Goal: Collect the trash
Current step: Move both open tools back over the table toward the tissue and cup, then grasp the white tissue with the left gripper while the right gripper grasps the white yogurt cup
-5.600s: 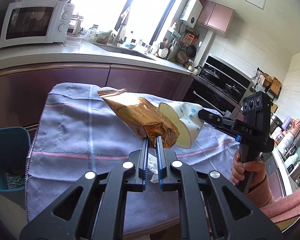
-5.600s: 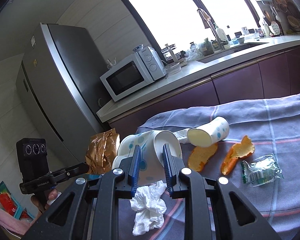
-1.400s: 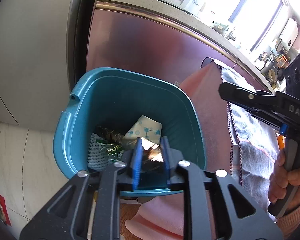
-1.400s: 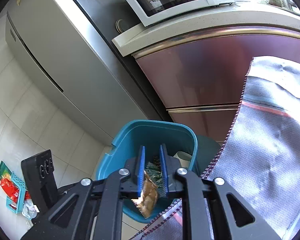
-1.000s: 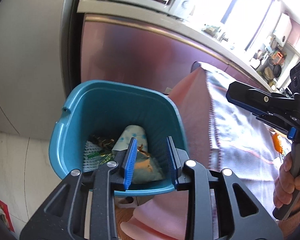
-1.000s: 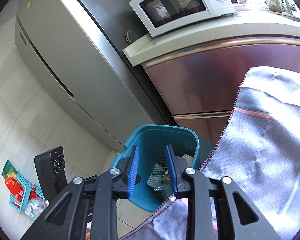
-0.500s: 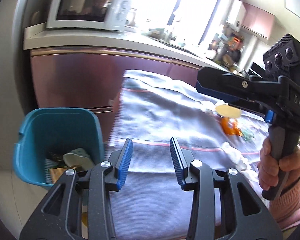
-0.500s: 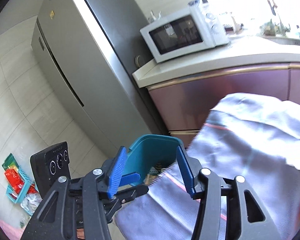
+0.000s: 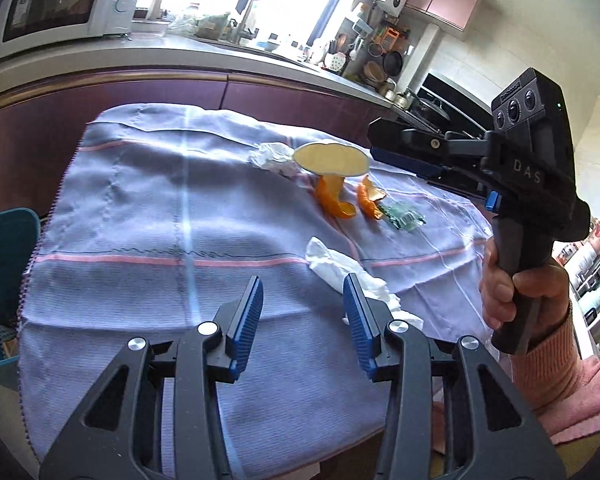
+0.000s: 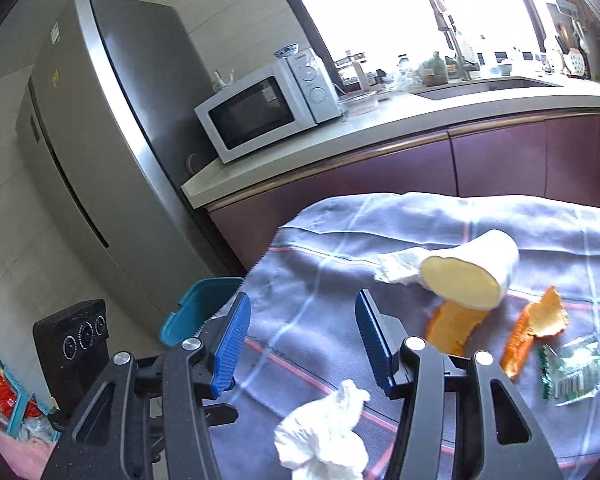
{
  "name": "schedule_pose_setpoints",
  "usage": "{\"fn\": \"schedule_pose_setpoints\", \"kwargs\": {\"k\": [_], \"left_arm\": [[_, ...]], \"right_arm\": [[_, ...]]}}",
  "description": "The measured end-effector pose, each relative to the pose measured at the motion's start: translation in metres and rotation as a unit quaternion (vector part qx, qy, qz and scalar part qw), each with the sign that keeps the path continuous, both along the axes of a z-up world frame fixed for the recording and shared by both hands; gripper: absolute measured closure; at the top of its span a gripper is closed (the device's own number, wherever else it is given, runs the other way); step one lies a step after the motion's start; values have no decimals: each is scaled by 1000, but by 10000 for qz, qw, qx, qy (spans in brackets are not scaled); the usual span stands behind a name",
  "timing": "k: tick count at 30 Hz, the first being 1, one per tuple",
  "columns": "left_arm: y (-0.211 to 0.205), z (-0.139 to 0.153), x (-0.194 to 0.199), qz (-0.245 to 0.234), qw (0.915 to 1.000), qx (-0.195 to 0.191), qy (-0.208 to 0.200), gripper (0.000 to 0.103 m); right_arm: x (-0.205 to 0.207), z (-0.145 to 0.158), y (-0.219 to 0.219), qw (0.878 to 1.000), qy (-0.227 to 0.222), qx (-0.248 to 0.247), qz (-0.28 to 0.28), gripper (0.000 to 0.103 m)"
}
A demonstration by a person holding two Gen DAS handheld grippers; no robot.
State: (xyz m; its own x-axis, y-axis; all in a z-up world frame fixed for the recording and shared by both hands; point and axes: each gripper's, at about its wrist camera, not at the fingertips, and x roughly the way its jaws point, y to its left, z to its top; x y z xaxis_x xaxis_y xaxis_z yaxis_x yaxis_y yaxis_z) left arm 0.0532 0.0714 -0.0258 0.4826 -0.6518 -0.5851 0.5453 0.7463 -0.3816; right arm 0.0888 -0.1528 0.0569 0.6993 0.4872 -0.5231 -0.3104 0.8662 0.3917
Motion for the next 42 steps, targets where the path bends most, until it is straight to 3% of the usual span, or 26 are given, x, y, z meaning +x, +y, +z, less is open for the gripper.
{"fn": "schedule_pose_setpoints", "kwargs": {"k": [12,24,32,36,42], "left_arm": [[-41,-16,3,-372,9989,64,278,57],[-65,-28,5,-508,9973,212,495,57],[-71,-37,12,-518,9960,273,672,76],[-70,-38,13,-494,9959,250,711,85],[-68,-37,14,-529,9961,231,670,89]], "right_arm": [[-21,-37,-69,9968,306,-111,-728,51],[5,-46,-81,9932,276,-272,-1098,51],[39,-47,-78,9910,249,-472,-1228,58],[49,-49,-79,9898,283,-459,-1319,68],[51,-54,-85,9888,346,-389,-1399,81]]}}
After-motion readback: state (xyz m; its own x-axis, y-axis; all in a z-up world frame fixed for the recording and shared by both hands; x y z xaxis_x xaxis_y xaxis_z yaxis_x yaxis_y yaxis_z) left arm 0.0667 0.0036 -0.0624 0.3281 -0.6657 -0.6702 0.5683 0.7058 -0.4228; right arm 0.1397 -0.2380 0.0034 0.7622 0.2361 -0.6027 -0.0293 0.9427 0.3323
